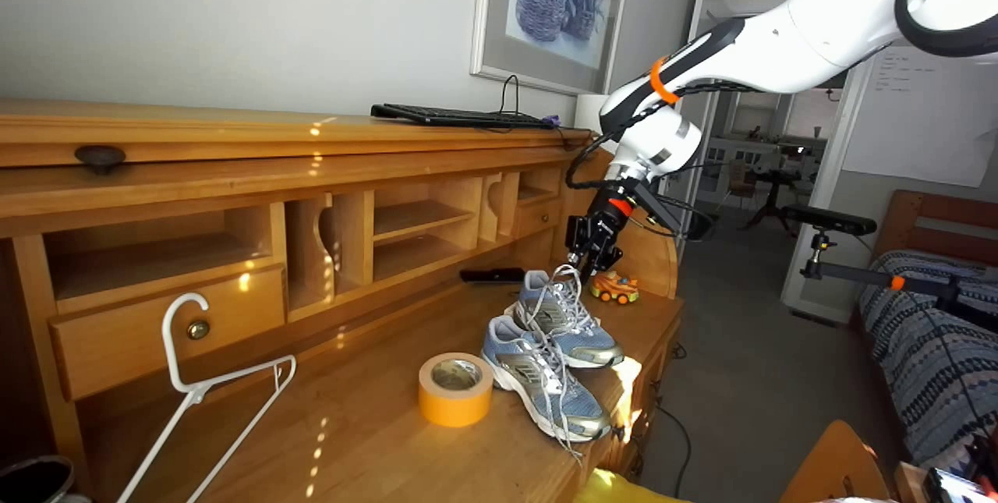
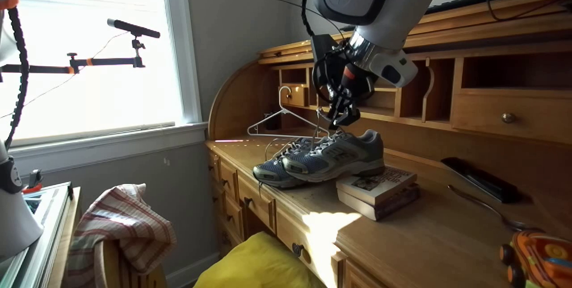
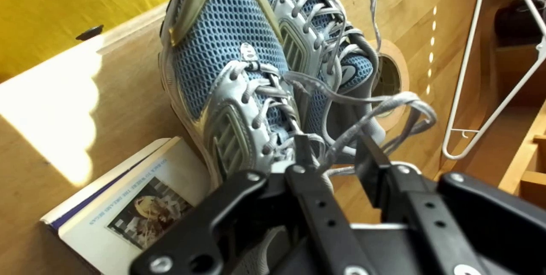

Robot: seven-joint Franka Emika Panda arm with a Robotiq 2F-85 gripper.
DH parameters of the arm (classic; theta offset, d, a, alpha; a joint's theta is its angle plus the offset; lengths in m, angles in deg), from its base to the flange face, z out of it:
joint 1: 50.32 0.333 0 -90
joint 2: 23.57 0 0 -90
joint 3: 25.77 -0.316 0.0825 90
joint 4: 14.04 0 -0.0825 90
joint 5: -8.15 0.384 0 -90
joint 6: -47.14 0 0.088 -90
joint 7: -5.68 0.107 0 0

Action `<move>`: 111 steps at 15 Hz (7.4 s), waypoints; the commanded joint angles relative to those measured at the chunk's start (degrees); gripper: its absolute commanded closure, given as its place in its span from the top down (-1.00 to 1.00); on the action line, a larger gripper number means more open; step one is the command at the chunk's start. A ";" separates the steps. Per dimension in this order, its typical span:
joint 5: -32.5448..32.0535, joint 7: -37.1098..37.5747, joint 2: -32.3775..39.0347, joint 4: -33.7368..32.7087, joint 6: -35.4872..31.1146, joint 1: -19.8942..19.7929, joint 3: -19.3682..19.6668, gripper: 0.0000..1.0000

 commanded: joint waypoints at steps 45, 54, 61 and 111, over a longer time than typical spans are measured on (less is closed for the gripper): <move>10.24 -6.18 1.30 -6.53 -0.55 -5.33 -0.14 -0.45; 13.80 -6.57 1.57 -6.53 -1.02 -6.15 0.63 0.13; 15.67 -6.02 2.65 -6.43 -0.82 -5.00 0.26 0.07; 13.97 -13.91 -4.85 4.73 -9.13 0.11 6.82 0.06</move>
